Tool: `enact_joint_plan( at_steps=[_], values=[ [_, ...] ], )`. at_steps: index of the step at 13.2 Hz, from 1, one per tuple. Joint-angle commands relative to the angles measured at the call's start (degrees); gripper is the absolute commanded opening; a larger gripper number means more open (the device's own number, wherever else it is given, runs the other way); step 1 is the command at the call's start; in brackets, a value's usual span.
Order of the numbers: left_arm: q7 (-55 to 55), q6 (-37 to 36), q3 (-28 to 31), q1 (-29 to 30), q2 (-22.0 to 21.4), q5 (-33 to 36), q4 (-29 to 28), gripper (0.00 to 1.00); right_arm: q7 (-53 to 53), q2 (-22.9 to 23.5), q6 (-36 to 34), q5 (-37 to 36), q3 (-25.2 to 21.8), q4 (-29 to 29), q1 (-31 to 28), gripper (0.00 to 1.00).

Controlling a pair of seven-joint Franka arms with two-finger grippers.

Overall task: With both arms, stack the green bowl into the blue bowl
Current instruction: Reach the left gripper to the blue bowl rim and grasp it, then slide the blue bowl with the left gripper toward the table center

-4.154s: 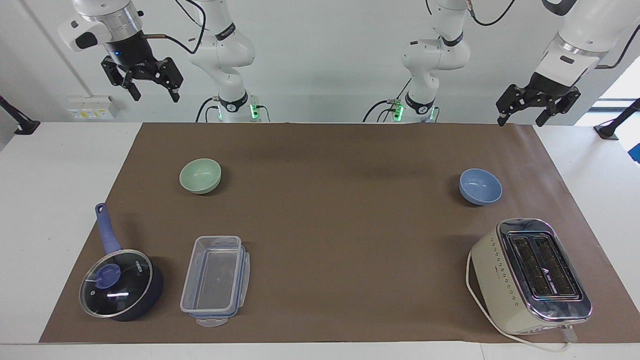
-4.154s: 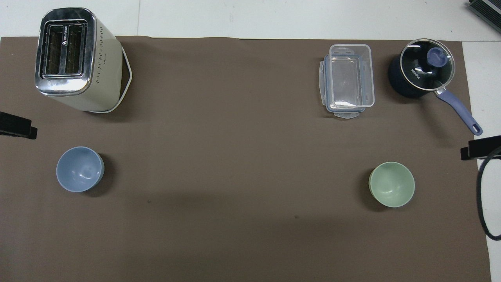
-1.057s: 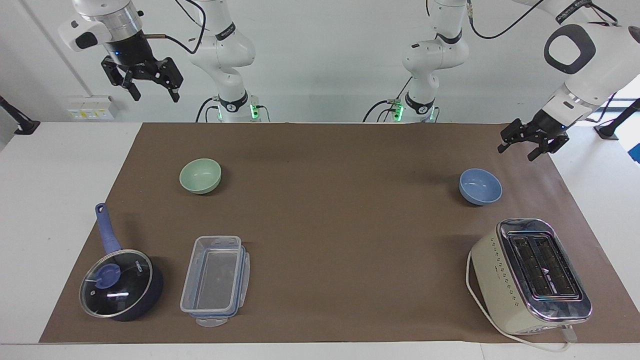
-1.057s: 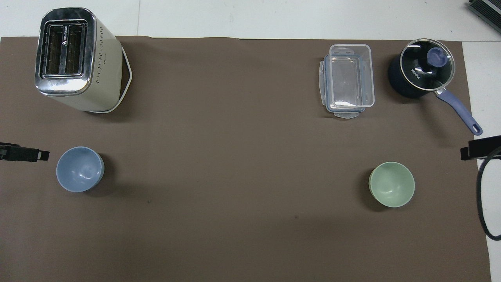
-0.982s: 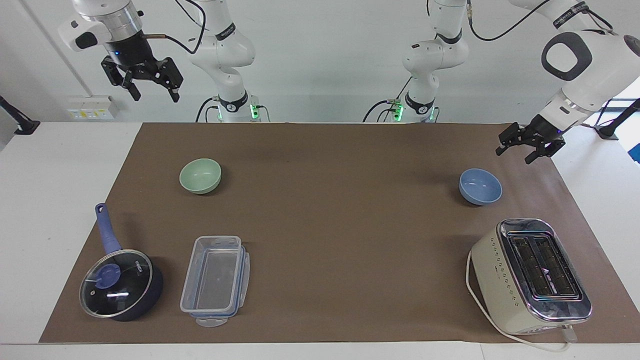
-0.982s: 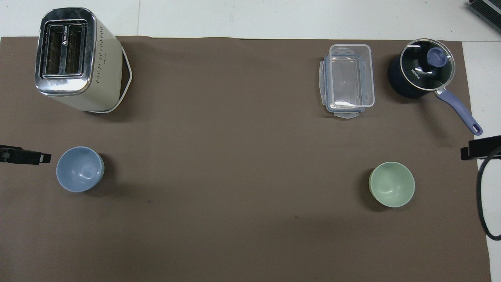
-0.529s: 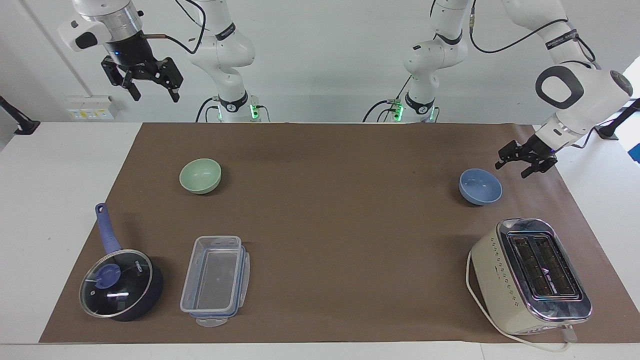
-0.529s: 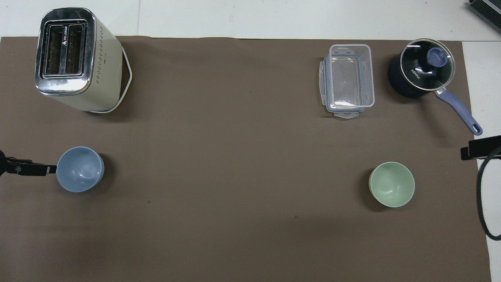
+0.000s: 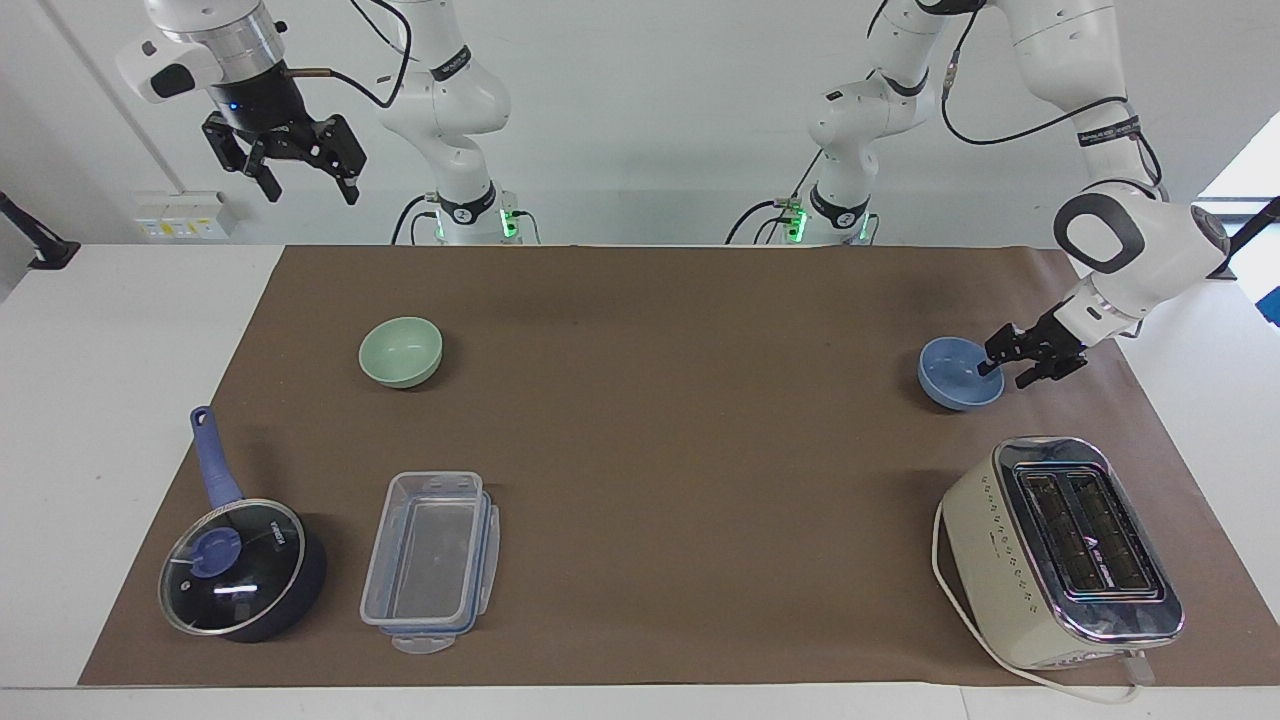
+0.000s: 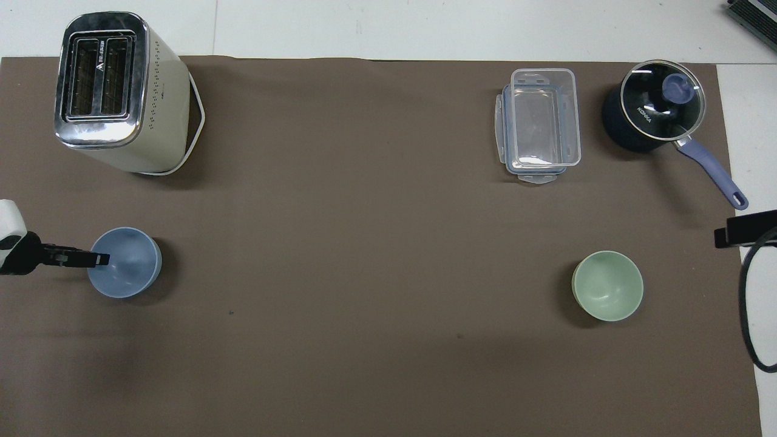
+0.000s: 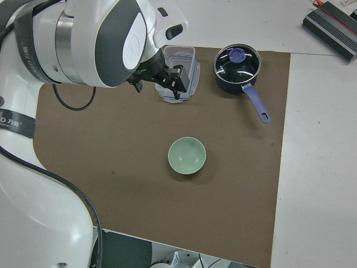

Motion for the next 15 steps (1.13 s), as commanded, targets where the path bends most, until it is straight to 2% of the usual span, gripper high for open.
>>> enact_joint_plan(
  at_steps=[1, 2, 3, 7, 10, 15],
  values=[
    [1.30, 1.49, -0.32, 0.23, 0.50, -1.97, -0.66, 0.36, -1.11, 0.19, 0.44, 1.03, 0.18, 0.41, -0.62, 1.00],
    [1.30, 0.96, -0.32, 0.40, 0.42, -3.37, -0.66, 0.12, -1.11, 0.19, 0.44, 1.03, 0.18, 0.41, -0.62, 1.00],
    [1.39, 0.70, -0.32, 0.40, 0.42, -3.56, -0.66, 0.00, -1.11, 0.19, 0.45, 1.03, 0.18, 0.41, -0.62, 1.00],
    [2.97, -1.85, -0.32, 0.40, -0.63, -3.65, -0.57, 0.00, -1.11, 0.19, 0.45, 0.95, 0.18, 0.41, -0.62, 1.00],
    [1.58, -5.27, -0.32, -0.56, -4.67, -3.73, -0.83, 0.00, -1.11, 0.19, 0.45, 0.95, 0.18, 0.41, -0.62, 1.00],
    [-13.17, -1.78, -0.40, -11.09, -12.67, -3.65, -6.62, 0.00, -1.11, 0.19, 0.45, 1.03, 0.18, 0.50, -0.62, 1.00]
  ],
)
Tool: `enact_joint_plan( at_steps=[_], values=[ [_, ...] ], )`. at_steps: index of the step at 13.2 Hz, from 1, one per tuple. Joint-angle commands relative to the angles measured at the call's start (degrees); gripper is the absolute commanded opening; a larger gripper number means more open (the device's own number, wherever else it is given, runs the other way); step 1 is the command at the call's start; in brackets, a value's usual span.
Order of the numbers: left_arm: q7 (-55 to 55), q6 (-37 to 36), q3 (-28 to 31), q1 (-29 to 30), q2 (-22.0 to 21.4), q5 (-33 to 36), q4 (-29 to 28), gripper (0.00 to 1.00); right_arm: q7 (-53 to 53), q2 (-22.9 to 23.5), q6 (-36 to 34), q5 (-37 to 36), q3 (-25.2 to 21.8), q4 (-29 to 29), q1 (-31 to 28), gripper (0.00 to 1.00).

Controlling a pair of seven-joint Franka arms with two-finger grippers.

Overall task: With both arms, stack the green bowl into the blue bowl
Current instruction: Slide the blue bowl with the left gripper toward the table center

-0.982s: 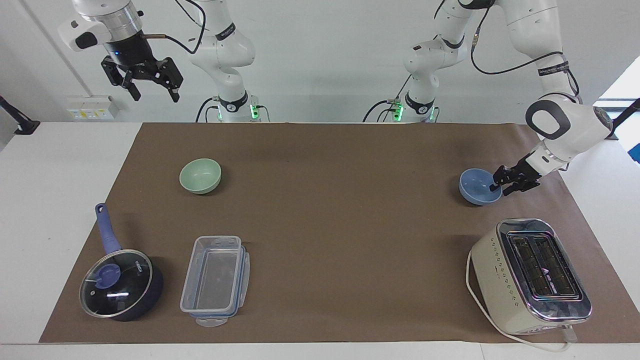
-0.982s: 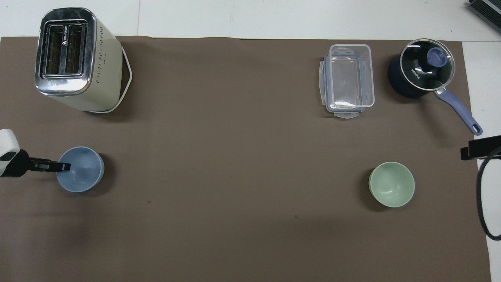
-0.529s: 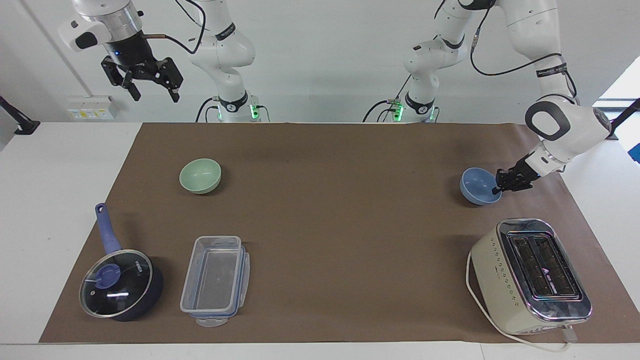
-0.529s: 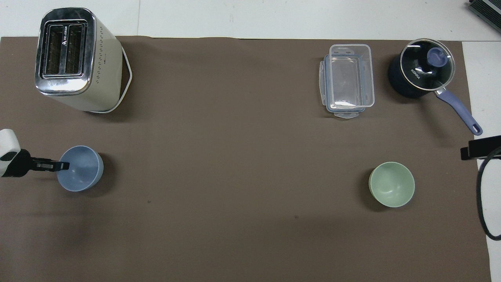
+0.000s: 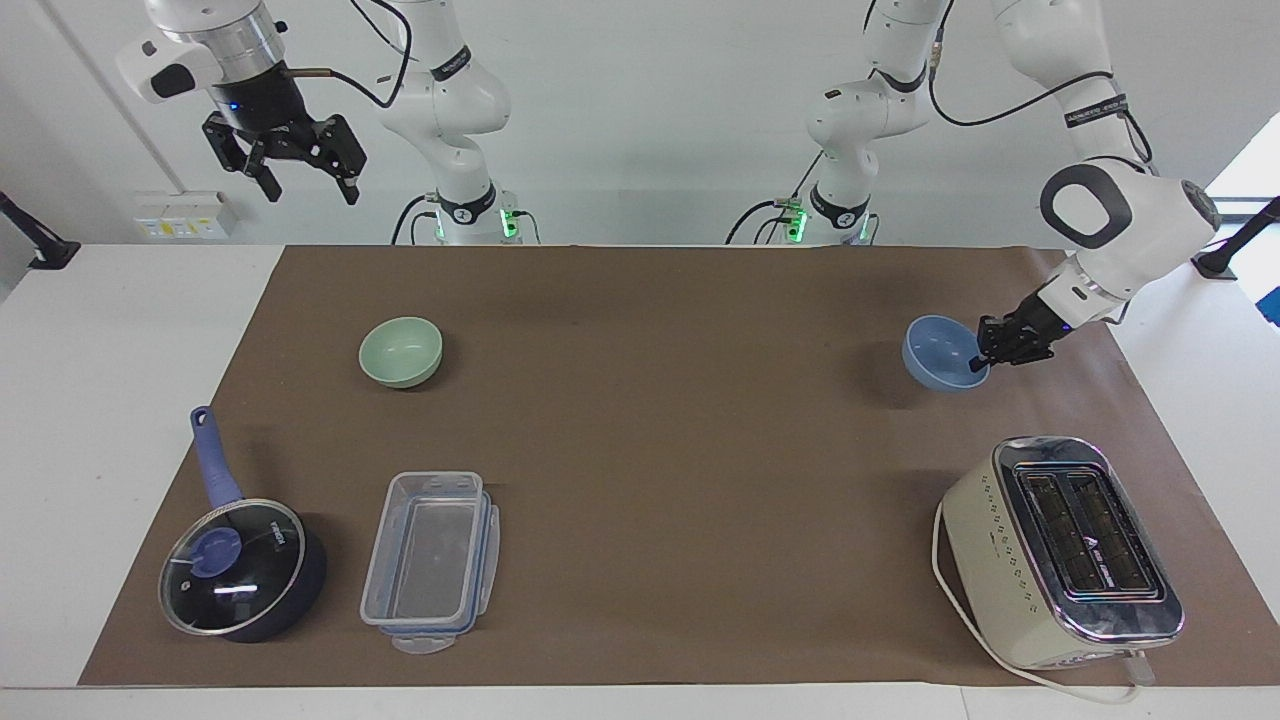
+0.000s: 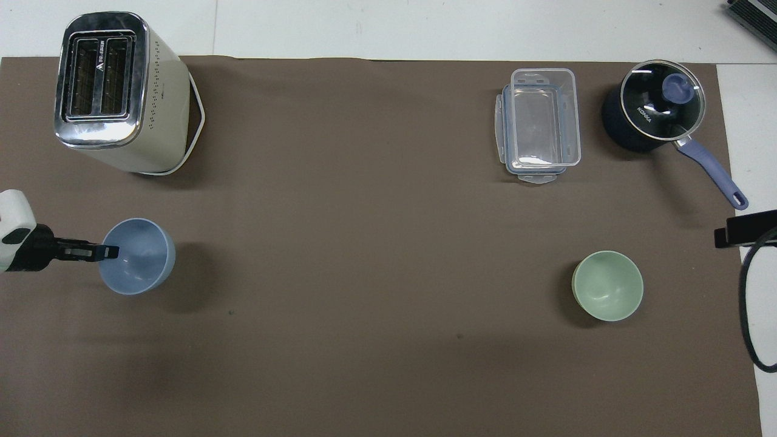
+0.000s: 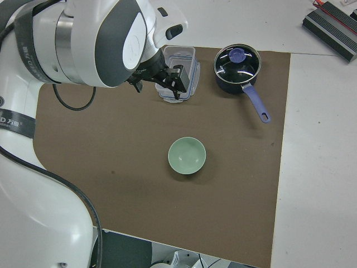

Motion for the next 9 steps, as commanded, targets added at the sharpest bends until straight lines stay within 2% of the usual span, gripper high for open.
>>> enact_joint_plan(
  at_steps=[1, 5, 9],
  values=[
    [-7.90, 5.73, 0.64, -7.62, -4.72, -0.94, -6.32, 0.00, -1.11, 0.19, 0.45, 0.95, 0.18, 0.41, -0.62, 1.00],
    [-26.88, 16.29, 0.55, -21.60, -3.67, -0.76, -7.75, 0.00, -1.11, 0.19, 0.45, 0.95, 0.18, 0.41, -0.62, 1.00],
    [-44.62, 22.63, 0.64, -35.22, -0.51, 0.11, -7.22, 0.00, -1.11, 0.19, 0.45, 1.03, 0.18, 0.41, -0.62, 1.00]
  ],
)
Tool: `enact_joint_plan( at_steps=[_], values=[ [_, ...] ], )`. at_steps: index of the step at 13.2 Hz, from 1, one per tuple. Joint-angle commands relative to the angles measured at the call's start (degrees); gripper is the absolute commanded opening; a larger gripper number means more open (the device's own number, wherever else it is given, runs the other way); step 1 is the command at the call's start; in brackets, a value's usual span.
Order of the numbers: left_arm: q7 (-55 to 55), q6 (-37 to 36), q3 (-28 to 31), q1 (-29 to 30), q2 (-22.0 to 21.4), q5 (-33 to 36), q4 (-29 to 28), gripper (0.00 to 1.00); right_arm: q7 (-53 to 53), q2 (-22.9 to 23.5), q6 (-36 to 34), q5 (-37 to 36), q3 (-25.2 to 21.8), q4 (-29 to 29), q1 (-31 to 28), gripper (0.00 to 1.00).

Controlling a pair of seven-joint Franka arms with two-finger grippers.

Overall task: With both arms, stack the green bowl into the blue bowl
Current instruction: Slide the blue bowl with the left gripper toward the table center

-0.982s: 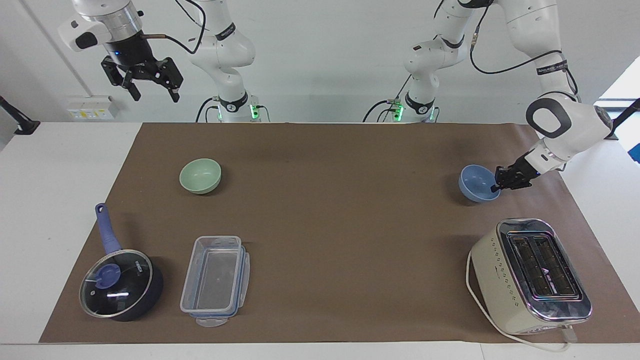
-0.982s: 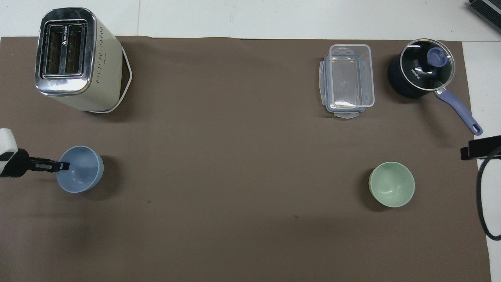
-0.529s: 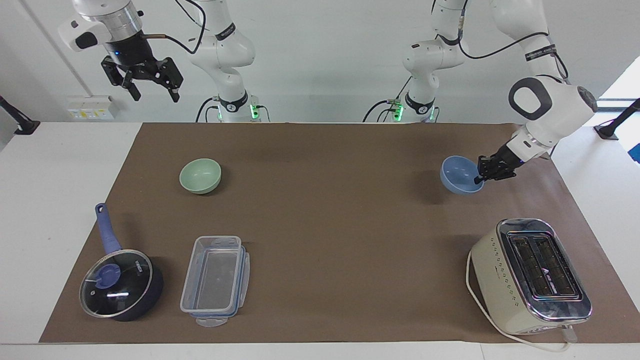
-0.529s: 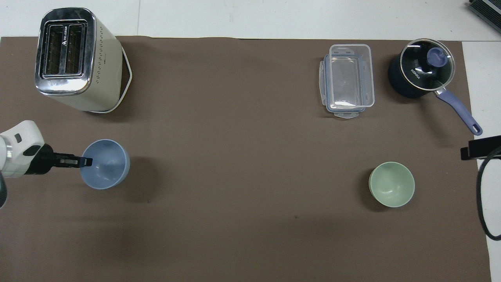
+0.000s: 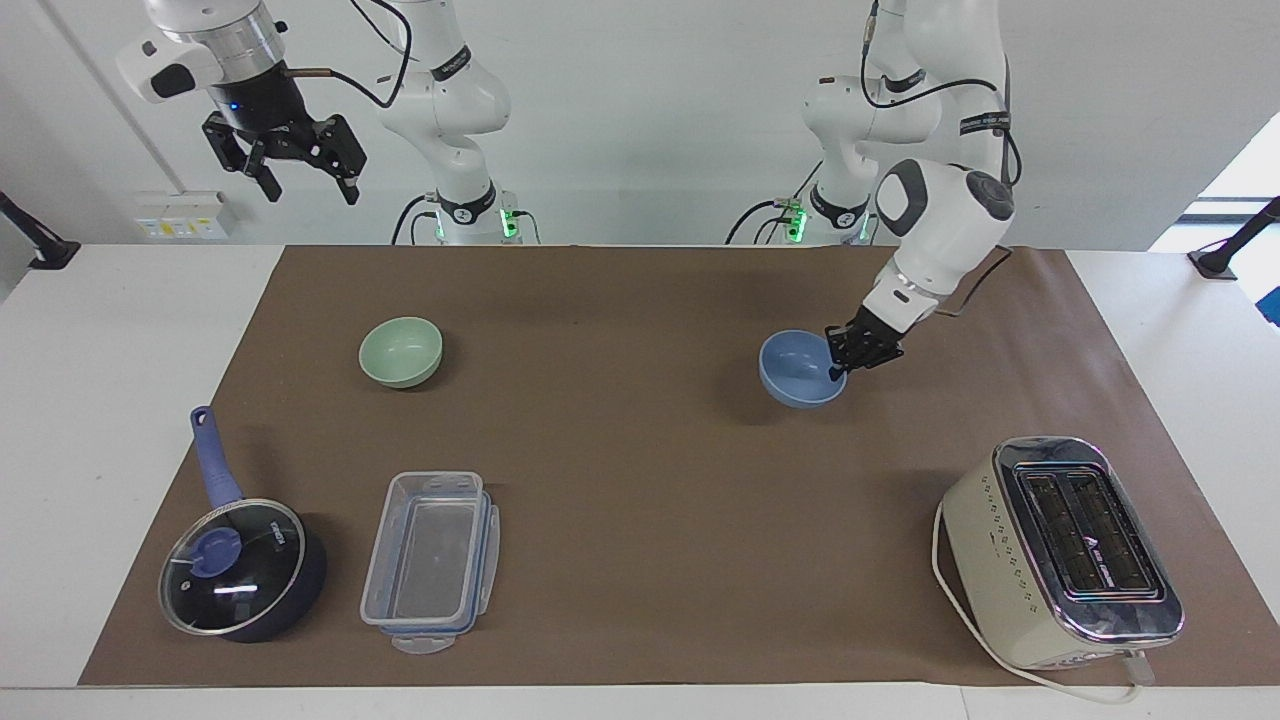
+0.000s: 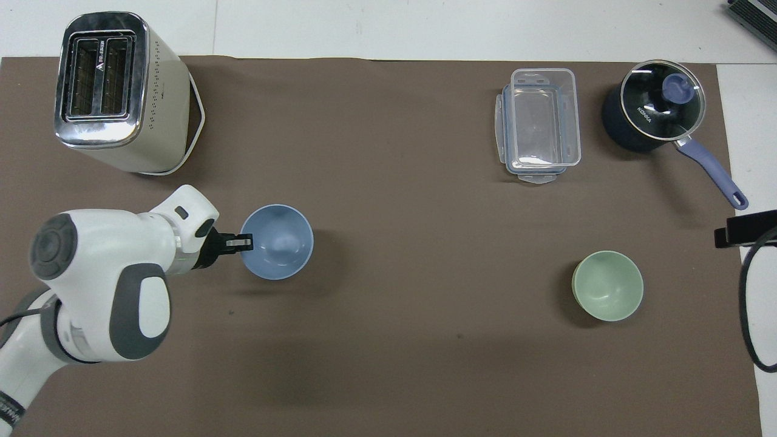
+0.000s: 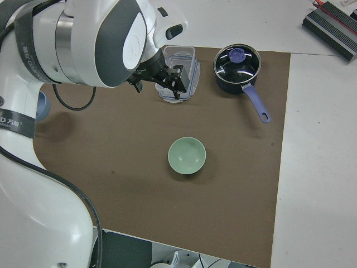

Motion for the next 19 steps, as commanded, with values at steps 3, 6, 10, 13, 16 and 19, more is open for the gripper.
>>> enact_joint_plan(
  at_steps=[3, 6, 10, 13, 16, 19],
  values=[
    [-14.35, 8.22, 1.16, -13.24, 3.98, 0.26, -0.47, 0.00, -1.11, 0.19, 0.45, 1.03, 0.18, 0.41, -0.62, 1.00],
    [-18.13, 11.13, 1.25, -18.44, 6.44, 0.34, -0.21, 0.00, -1.11, 0.19, 0.45, 1.03, 0.18, 0.41, -0.62, 1.00],
    [-19.29, 10.88, 1.16, -20.12, 7.07, 1.22, -0.03, 0.00, -1.11, 0.19, 0.45, 1.03, 0.18, 0.41, -0.62, 1.00],
    [-19.99, 10.43, 1.07, -20.38, 6.89, 1.22, -0.12, 0.13, -1.11, 0.19, 0.44, 1.03, 0.18, 0.41, -0.62, 1.00],
    [-19.90, 10.26, 1.07, -20.29, 6.89, 1.31, -0.03, 0.34, -1.11, 0.19, 0.18, 0.77, -0.08, 0.41, -0.97, 1.00],
    [-19.55, 9.29, 1.16, -19.94, 6.80, 1.31, 0.24, 0.58, -1.20, 0.10, 0.18, 0.68, -0.08, 0.50, -0.80, 1.00]
  ],
)
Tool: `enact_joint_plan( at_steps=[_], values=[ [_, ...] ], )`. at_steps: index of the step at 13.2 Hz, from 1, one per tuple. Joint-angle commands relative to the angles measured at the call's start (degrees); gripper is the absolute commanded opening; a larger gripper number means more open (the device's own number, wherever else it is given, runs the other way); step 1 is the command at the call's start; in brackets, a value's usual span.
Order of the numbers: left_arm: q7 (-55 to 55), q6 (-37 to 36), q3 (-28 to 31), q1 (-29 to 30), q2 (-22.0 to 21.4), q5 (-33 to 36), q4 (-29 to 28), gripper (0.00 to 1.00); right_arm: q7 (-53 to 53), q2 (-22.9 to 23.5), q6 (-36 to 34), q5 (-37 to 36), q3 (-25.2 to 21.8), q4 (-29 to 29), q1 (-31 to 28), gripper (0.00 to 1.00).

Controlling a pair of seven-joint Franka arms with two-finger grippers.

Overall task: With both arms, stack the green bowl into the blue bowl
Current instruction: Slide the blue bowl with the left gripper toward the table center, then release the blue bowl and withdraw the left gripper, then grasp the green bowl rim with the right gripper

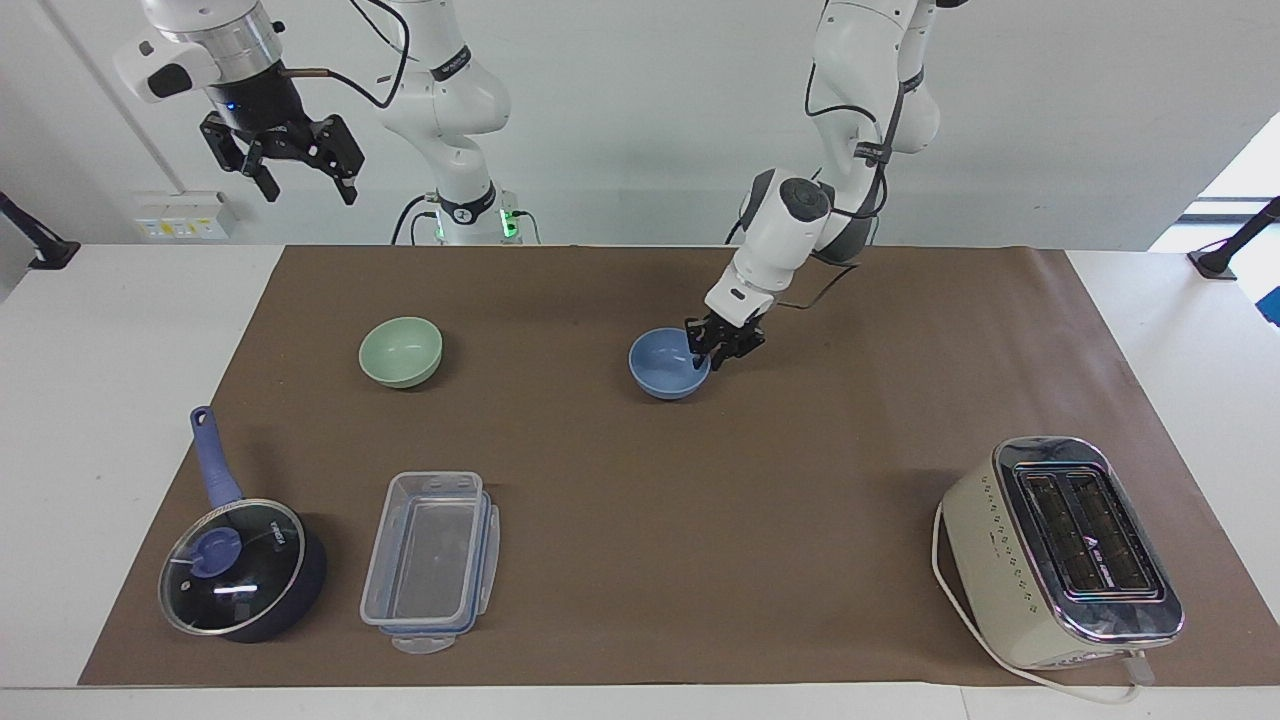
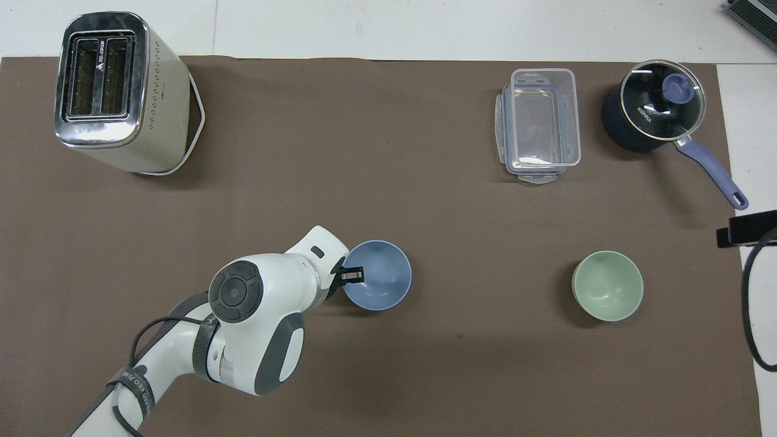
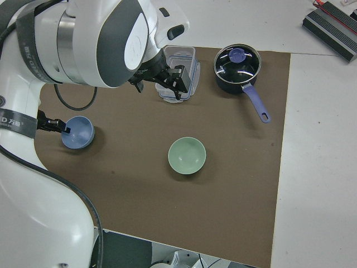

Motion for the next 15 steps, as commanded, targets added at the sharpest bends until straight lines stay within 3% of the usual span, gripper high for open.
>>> enact_joint_plan(
  at_steps=[1, 2, 6, 10, 12, 15],
  values=[
    [-1.17, -2.08, 1.21, -0.67, -1.04, 1.22, 0.19, 0.79, -1.81, 0.10, 0.27, 0.07, 0.10, 0.50, -0.71, 1.00],
    [-0.99, -4.70, 1.39, -0.32, -2.09, 1.83, 0.45, 1.00, -1.38, 0.01, 0.27, 0.15, 0.19, 0.41, -0.71, 1.00],
    [1.19, -13.42, 1.48, 6.44, -6.75, 13.95, 1.07, 1.00, -1.91, -1.82, -1.40, 0.07, -0.25, -2.29, -1.23, 1.00],
    [12.51, -19.12, 1.48, 15.57, -12.11, 14.23, 1.51, 1.00, -5.14, -3.24, 6.83, -0.02, -0.25, -11.26, -2.90, 1.00],
    [18.32, -25.61, 1.48, 21.10, -13.08, 14.40, 6.31, 1.00, -7.17, -3.24, 13.34, -0.02, -0.25, -16.09, -2.99, 1.00],
    [24.31, -37.48, 1.48, 27.36, -10.55, 15.81, 20.88, 1.00, -7.70, -3.07, 16.69, -0.02, -0.25, -21.19, -3.08, 1.00]
  ],
)
